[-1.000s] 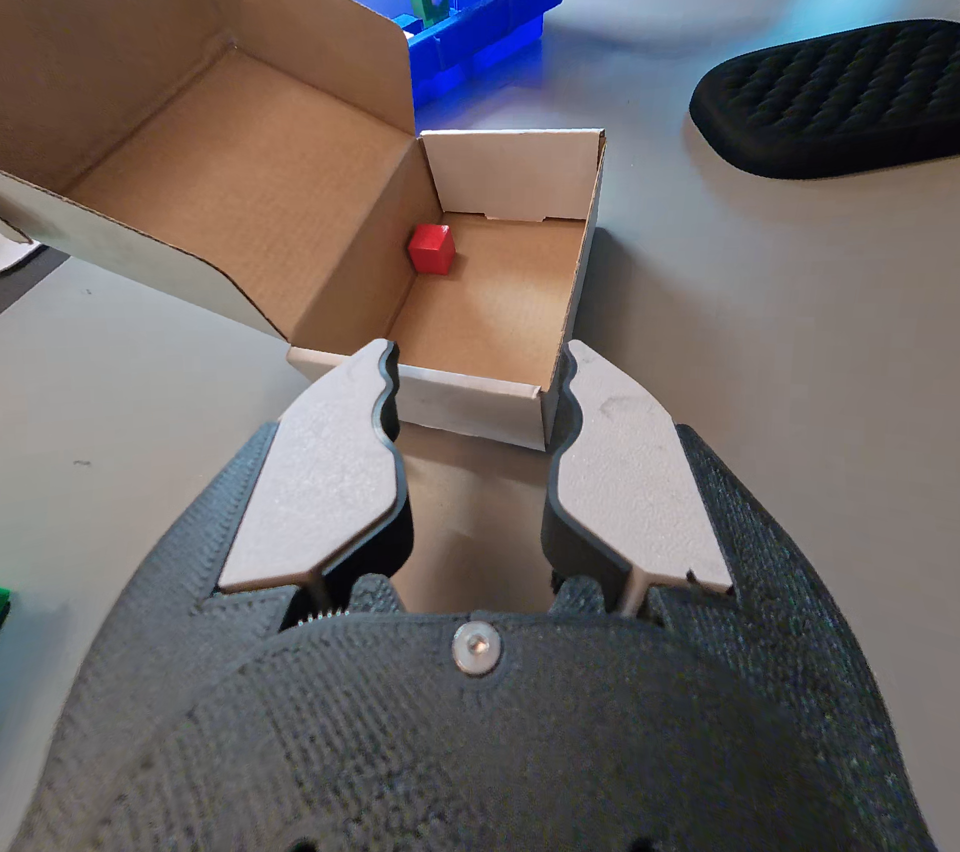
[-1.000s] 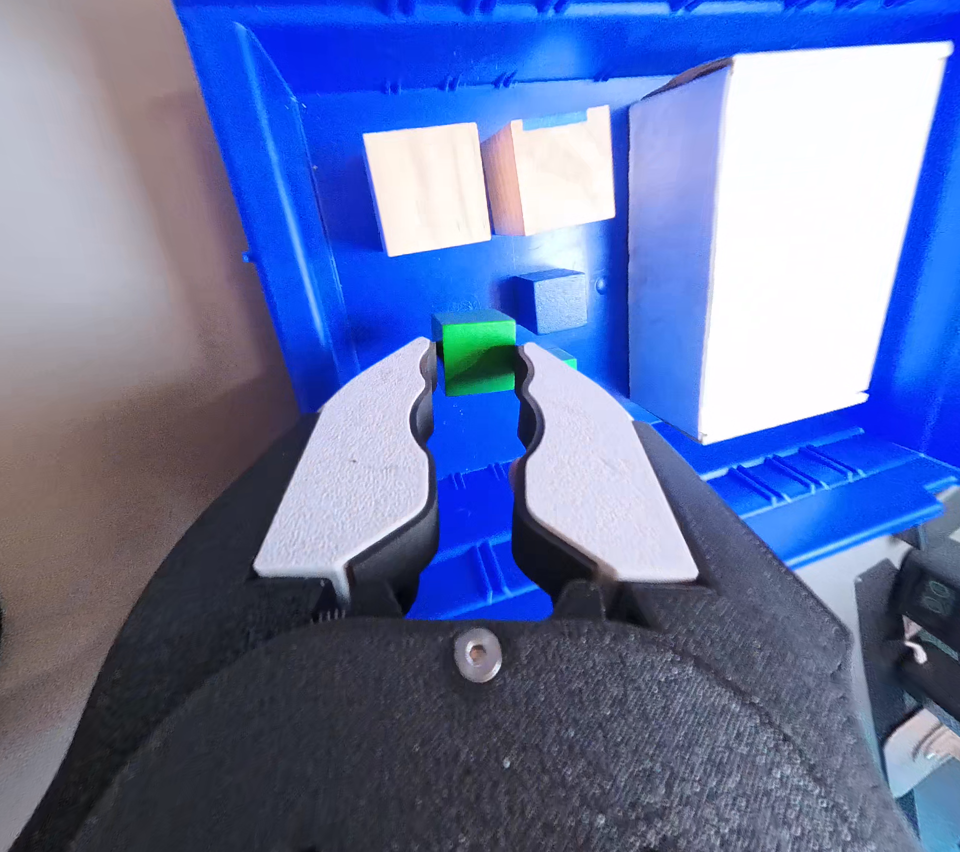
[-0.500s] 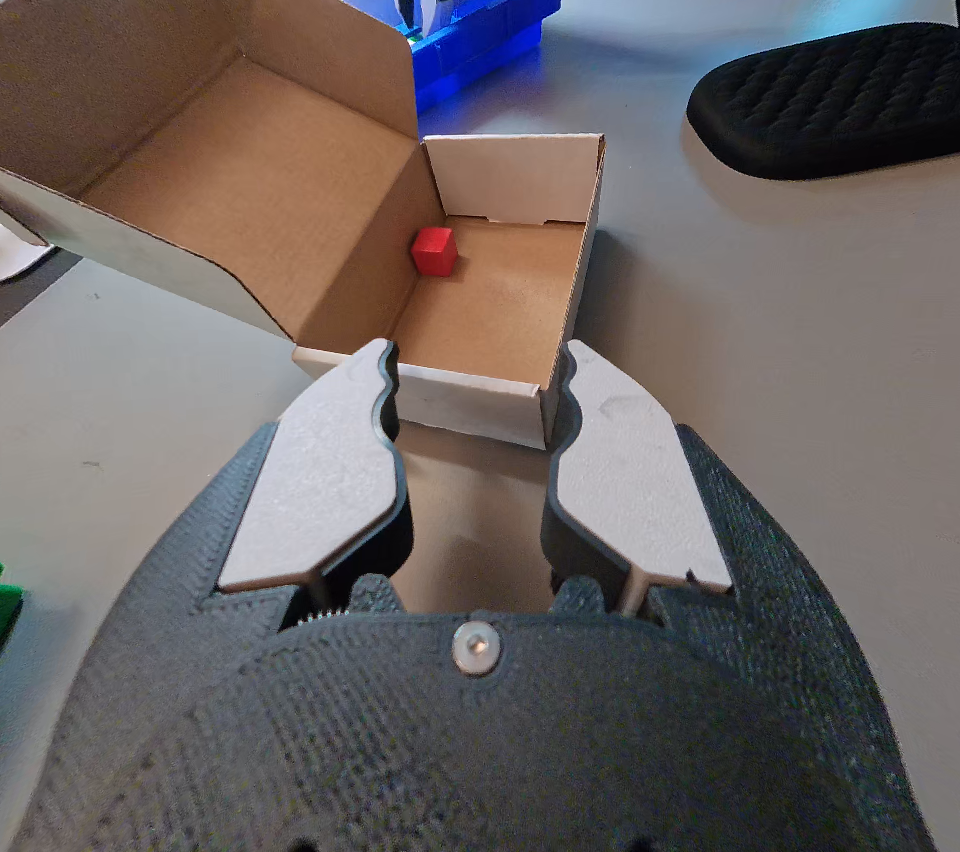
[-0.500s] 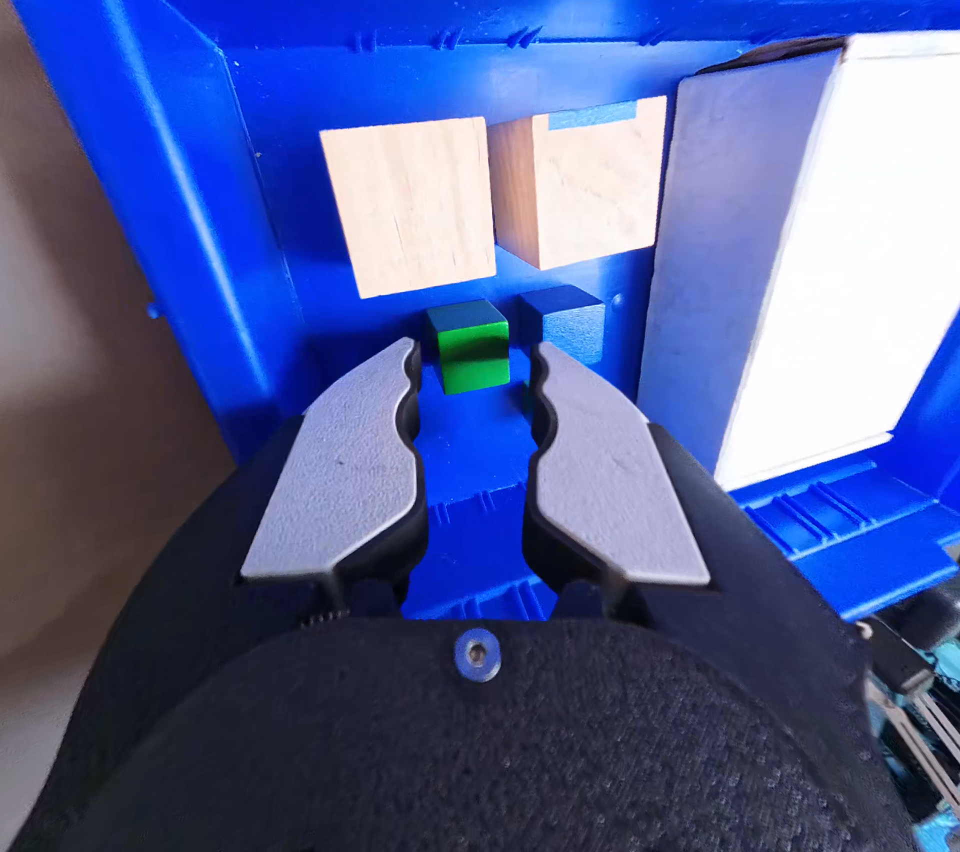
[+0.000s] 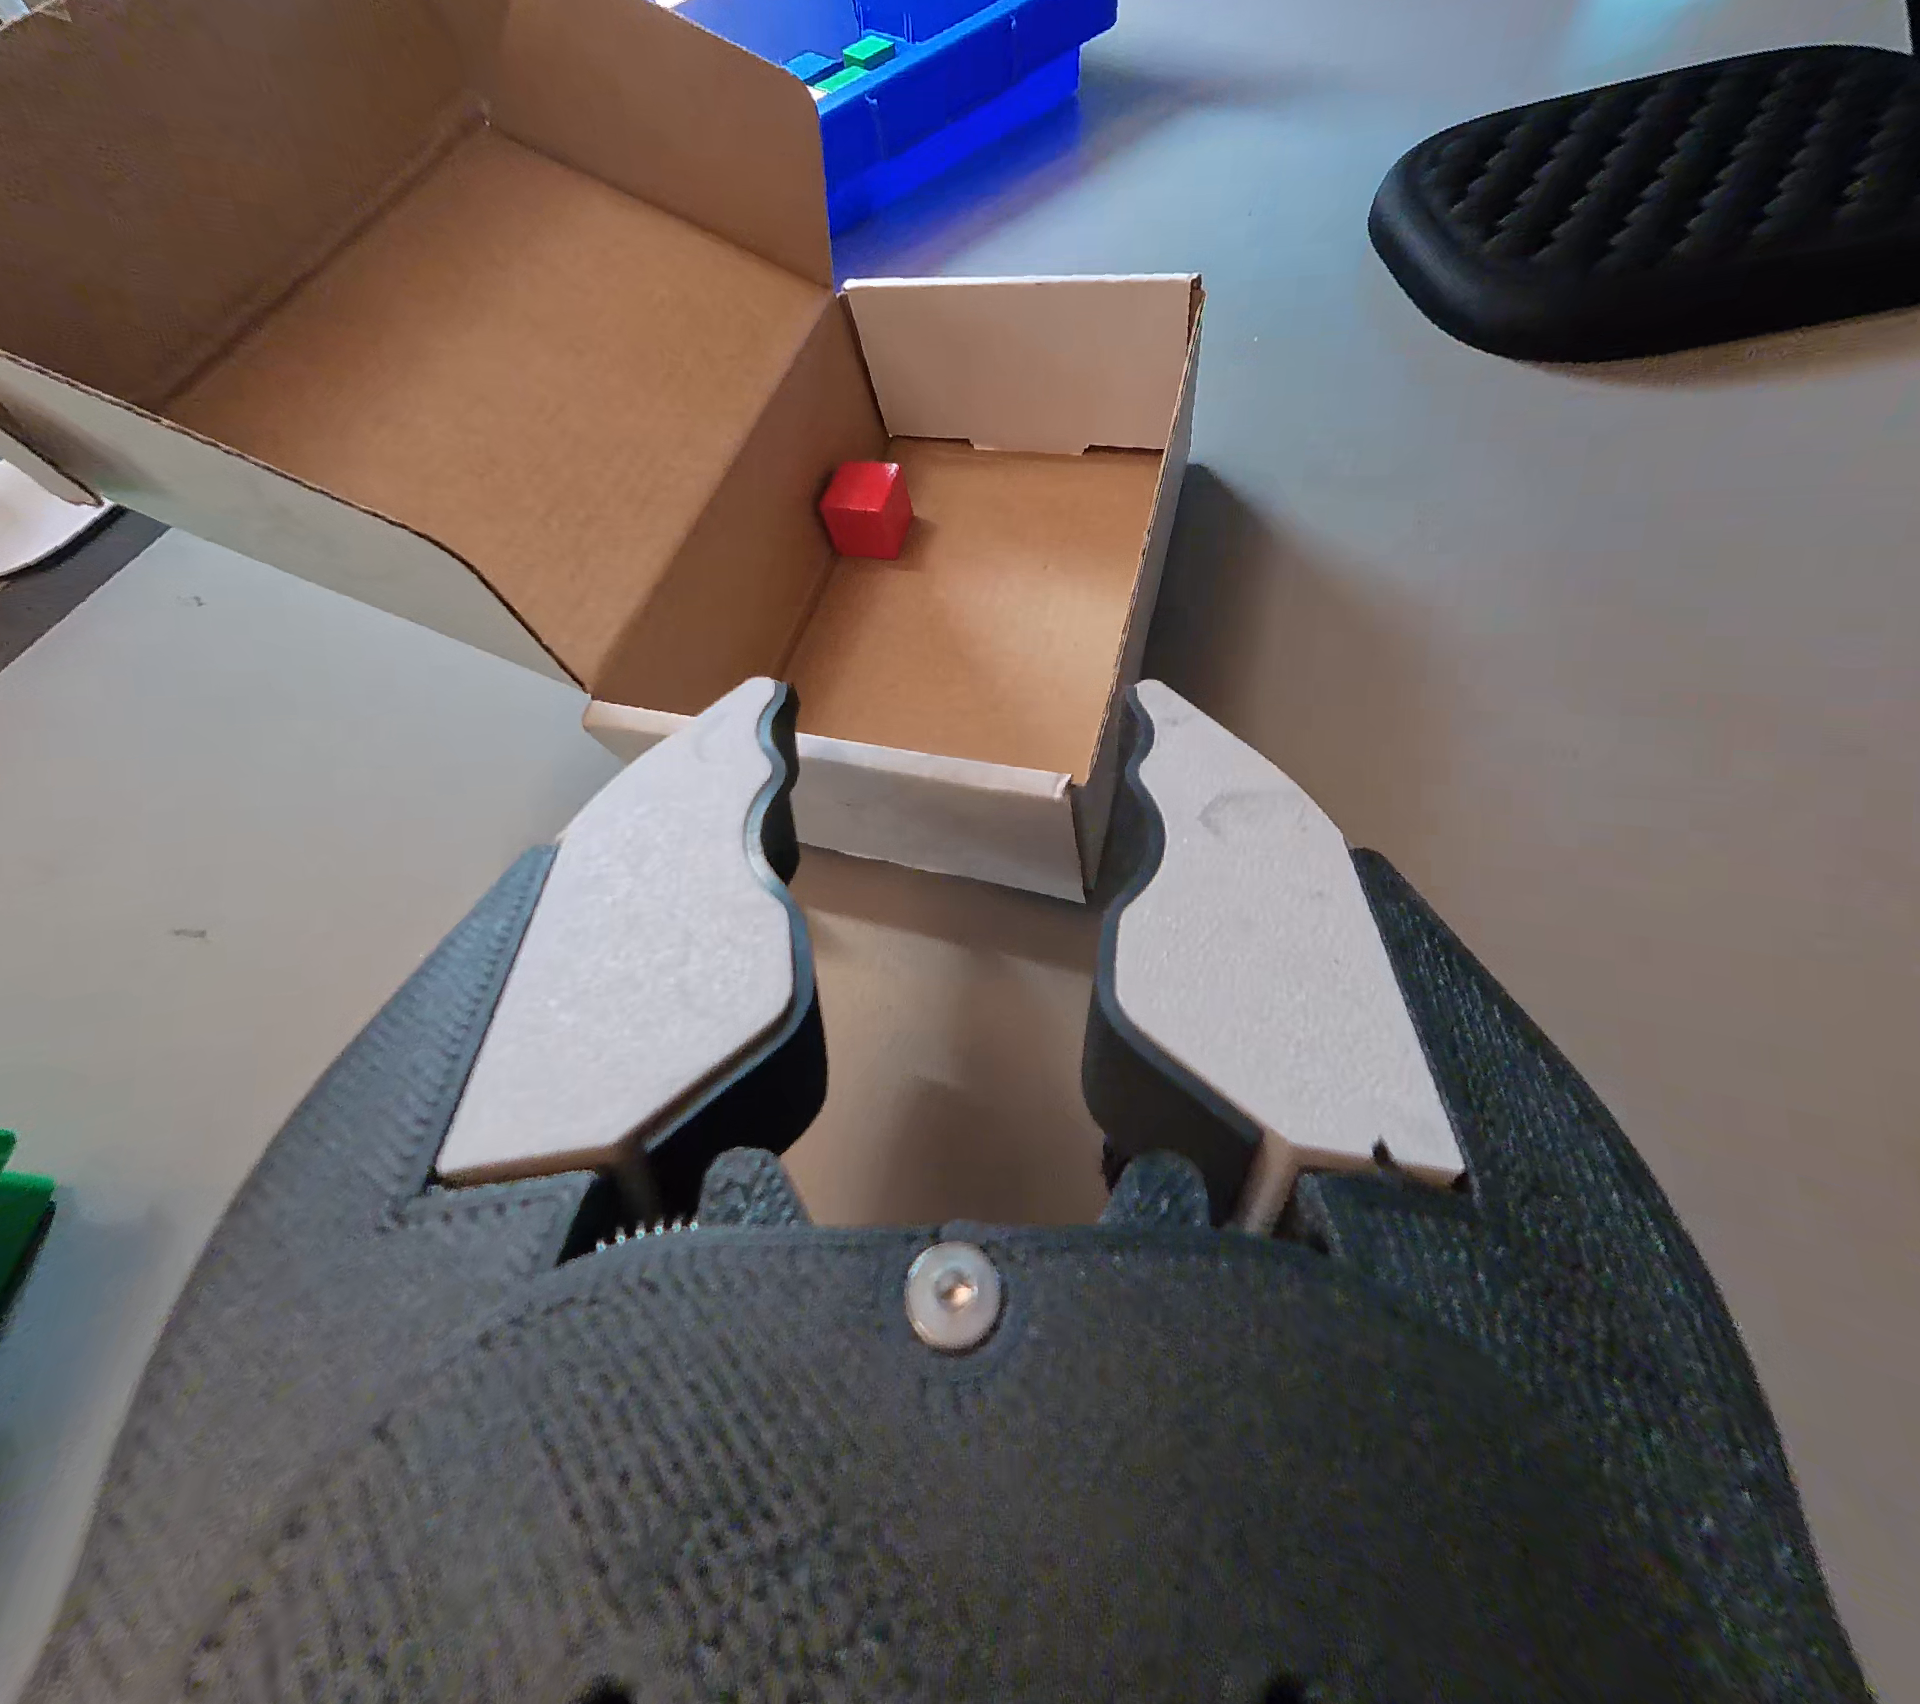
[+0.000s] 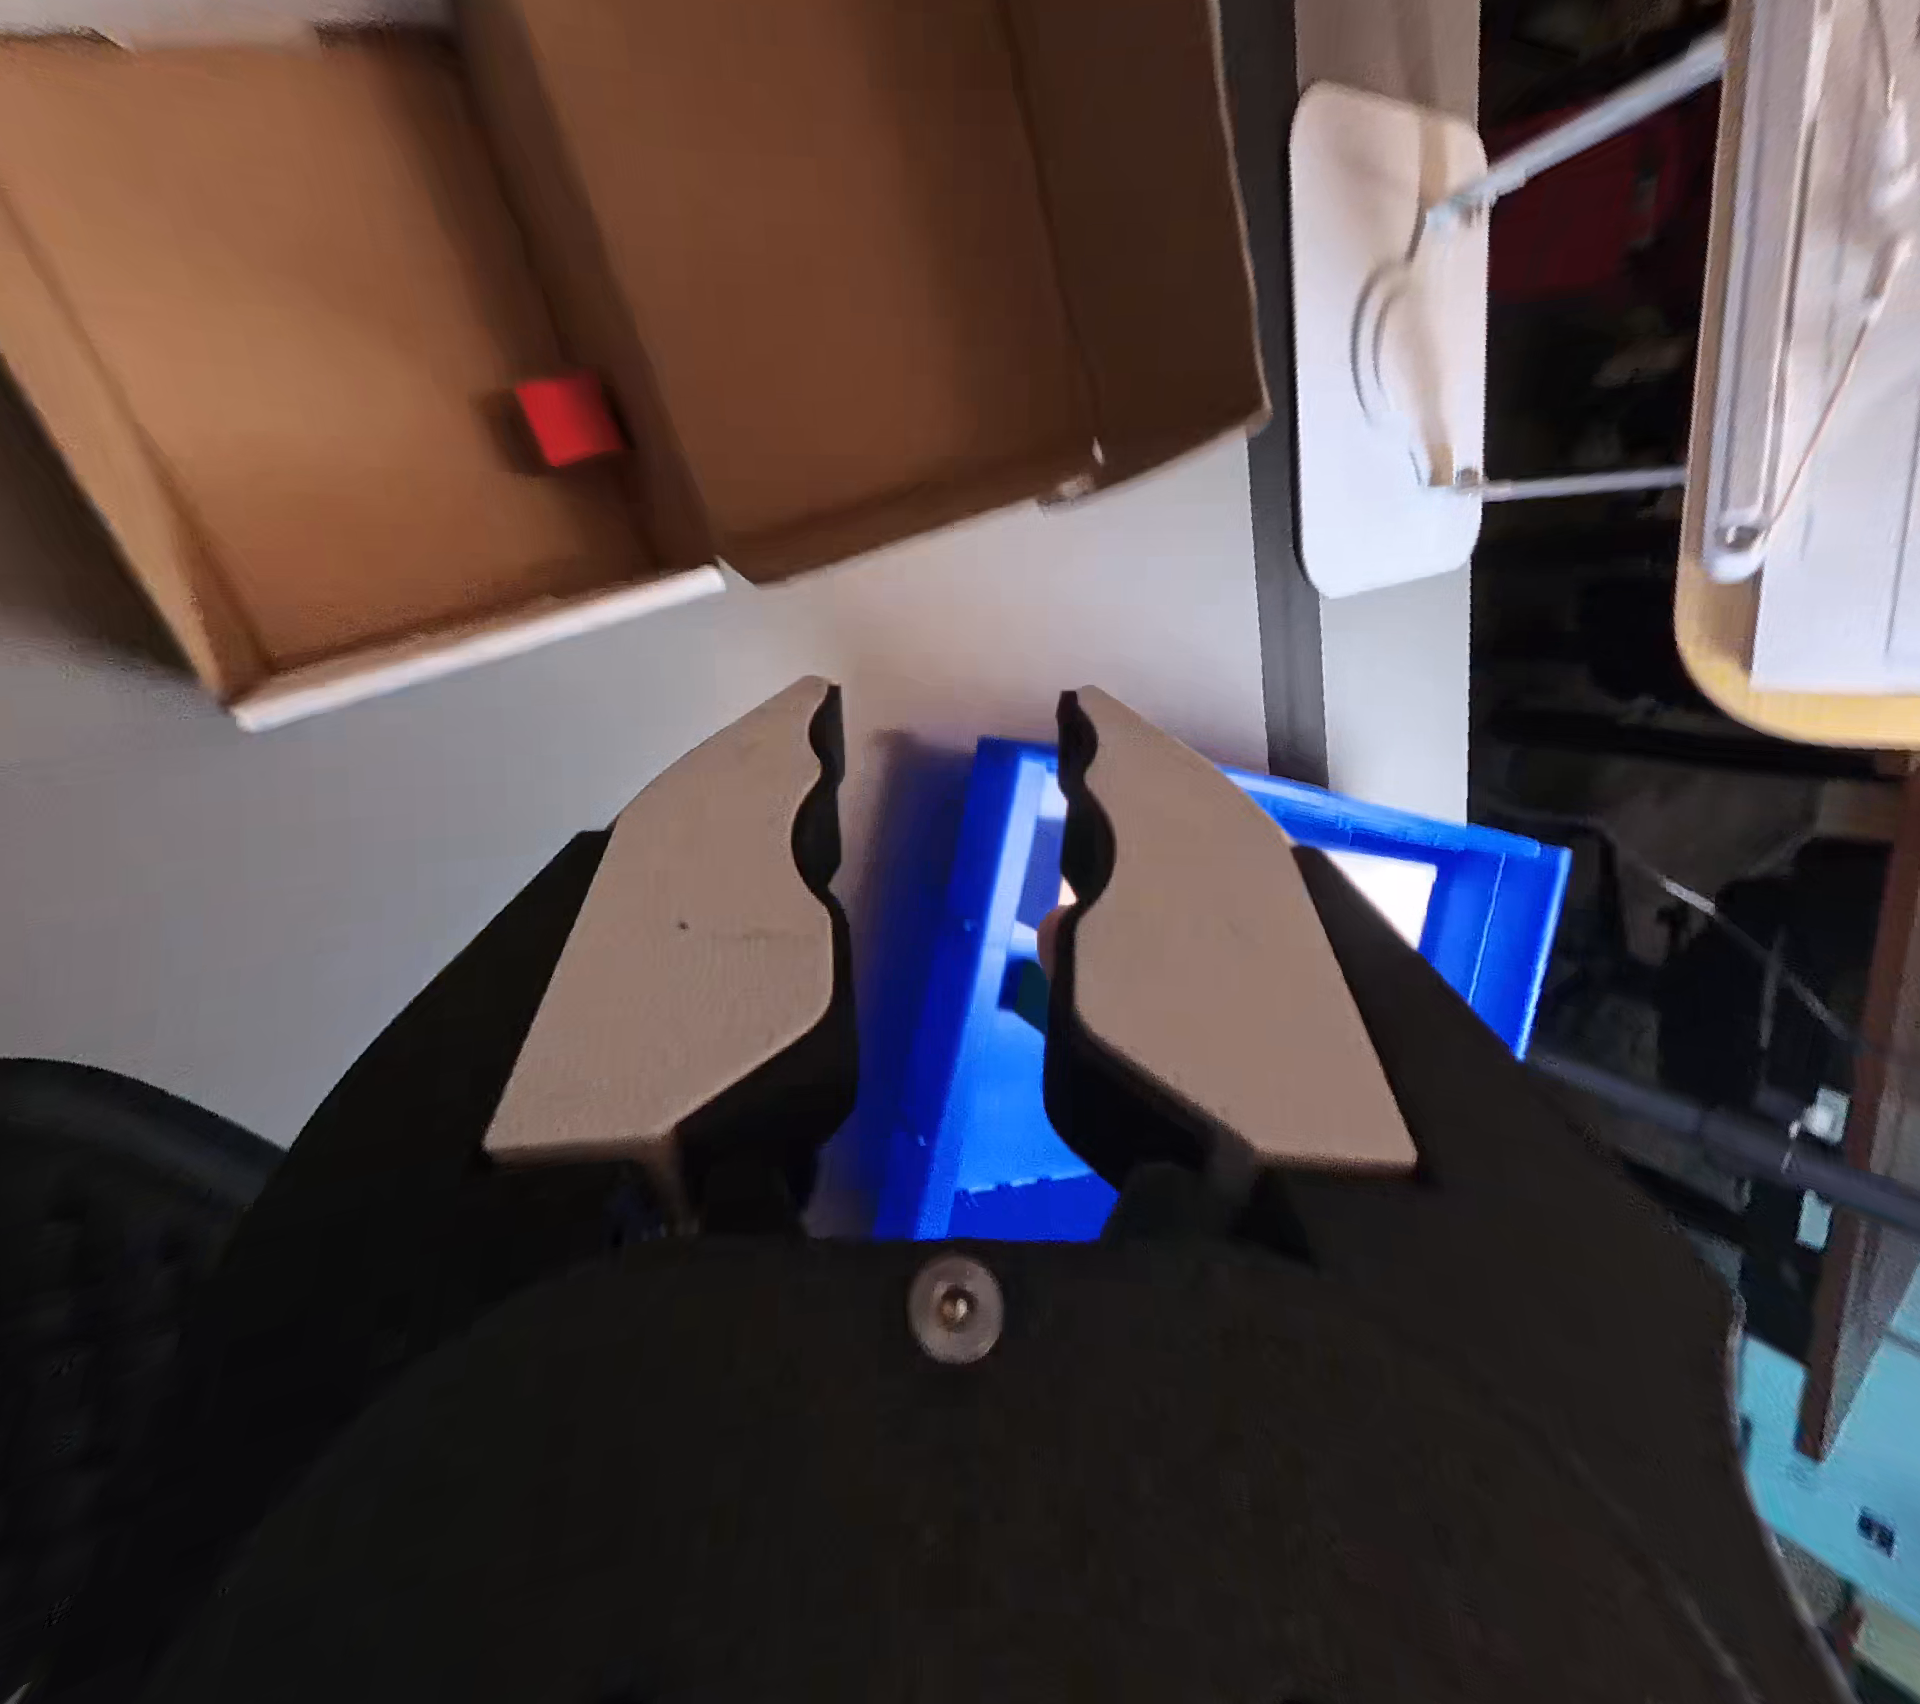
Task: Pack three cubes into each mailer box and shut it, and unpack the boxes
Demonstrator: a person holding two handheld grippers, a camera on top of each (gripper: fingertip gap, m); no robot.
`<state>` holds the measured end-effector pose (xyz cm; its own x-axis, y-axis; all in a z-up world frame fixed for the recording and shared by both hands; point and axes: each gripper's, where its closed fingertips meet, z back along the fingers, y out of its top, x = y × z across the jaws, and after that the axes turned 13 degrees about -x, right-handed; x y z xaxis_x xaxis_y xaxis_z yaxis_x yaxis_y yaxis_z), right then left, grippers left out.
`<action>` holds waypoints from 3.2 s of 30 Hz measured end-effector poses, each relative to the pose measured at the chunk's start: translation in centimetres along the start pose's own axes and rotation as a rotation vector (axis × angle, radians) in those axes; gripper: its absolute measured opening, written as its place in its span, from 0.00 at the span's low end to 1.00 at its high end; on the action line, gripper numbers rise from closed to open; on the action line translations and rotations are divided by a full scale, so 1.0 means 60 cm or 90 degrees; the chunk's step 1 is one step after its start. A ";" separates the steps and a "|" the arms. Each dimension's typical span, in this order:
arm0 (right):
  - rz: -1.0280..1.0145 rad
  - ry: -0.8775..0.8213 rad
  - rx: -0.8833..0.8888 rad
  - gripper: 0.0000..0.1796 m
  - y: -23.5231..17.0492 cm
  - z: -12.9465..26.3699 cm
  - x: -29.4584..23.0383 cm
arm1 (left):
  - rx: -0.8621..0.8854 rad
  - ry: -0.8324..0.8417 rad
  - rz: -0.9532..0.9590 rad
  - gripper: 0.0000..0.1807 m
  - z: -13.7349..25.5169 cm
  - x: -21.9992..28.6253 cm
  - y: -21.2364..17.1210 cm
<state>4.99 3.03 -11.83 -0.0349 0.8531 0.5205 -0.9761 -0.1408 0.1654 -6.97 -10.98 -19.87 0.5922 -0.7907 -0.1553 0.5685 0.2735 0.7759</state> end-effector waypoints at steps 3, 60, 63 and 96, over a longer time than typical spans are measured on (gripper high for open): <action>0.052 0.015 0.028 0.22 0.053 0.017 -0.043 | 0.000 0.001 0.000 0.32 0.001 0.000 0.000; 0.179 0.195 -0.038 0.12 0.091 -0.065 -0.162 | -0.006 0.017 -0.022 0.32 0.008 -0.002 -0.004; 0.126 0.154 -0.040 0.11 0.062 -0.017 -0.084 | -0.004 0.017 -0.022 0.31 0.008 -0.002 -0.003; -0.130 0.179 -0.440 0.13 -0.363 -0.231 0.064 | -0.005 0.008 -0.016 0.30 0.006 -0.003 -0.007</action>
<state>23.14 16.34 -25.06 0.1967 0.9369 0.2890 -0.8779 0.2995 -0.3735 -7.52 -11.13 -19.95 0.5850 -0.7902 -0.1826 0.5875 0.2577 0.7671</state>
